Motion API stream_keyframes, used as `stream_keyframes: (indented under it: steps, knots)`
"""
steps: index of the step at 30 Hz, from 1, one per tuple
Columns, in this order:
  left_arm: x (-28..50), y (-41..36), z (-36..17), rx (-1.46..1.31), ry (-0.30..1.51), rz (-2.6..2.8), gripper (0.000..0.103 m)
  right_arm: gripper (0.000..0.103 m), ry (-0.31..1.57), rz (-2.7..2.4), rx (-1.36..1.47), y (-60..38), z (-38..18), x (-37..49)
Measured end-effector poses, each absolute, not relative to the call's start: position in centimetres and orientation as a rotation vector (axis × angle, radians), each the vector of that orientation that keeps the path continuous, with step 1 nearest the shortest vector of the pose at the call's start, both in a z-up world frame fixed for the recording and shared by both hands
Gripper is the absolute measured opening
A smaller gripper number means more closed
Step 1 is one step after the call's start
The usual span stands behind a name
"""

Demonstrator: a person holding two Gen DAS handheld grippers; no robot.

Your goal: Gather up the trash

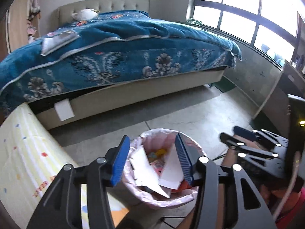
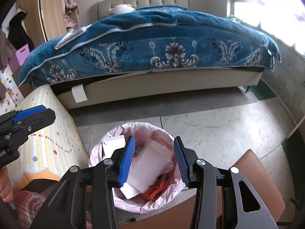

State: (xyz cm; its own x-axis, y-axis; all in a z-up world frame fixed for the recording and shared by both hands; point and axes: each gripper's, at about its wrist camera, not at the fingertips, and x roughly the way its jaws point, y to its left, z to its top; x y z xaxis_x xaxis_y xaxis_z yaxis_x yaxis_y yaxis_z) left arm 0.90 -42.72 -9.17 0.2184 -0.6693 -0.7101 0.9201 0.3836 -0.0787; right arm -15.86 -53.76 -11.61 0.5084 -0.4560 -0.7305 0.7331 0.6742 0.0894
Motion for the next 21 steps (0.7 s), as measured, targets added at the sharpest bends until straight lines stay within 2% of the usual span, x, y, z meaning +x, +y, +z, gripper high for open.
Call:
stream_keyframes:
  steps: [3,6,8,11,19,21]
  knots:
    - [1.5,-41.4,-8.4,0.388,0.723,-1.099,0.052,0.052,0.71,-0.72,0.424,-52.7,-10.9,-16.3]
    - [1.8,-39.7,-7.4,0.376,0.701,-1.05,0.058,0.062,0.687,-0.696,0.42,-51.6,-9.9,-16.3]
    - [2.0,-38.4,-6.8,0.373,0.69,-1.015,0.067,0.072,0.677,-0.691,0.414,-51.0,-9.1,-16.2]
    - [2.1,-36.1,-6.0,0.372,0.681,-0.951,0.074,0.084,0.665,-0.659,0.383,-49.4,-8.0,-16.1]
    - [2.4,-28.3,-3.0,0.299,0.639,-0.807,0.095,0.091,0.623,-0.552,0.303,-43.7,-4.3,-14.8]
    - [2.7,-26.3,-2.2,0.272,0.637,-0.772,0.096,0.092,0.624,-0.512,0.292,-42.4,-3.6,-14.3]
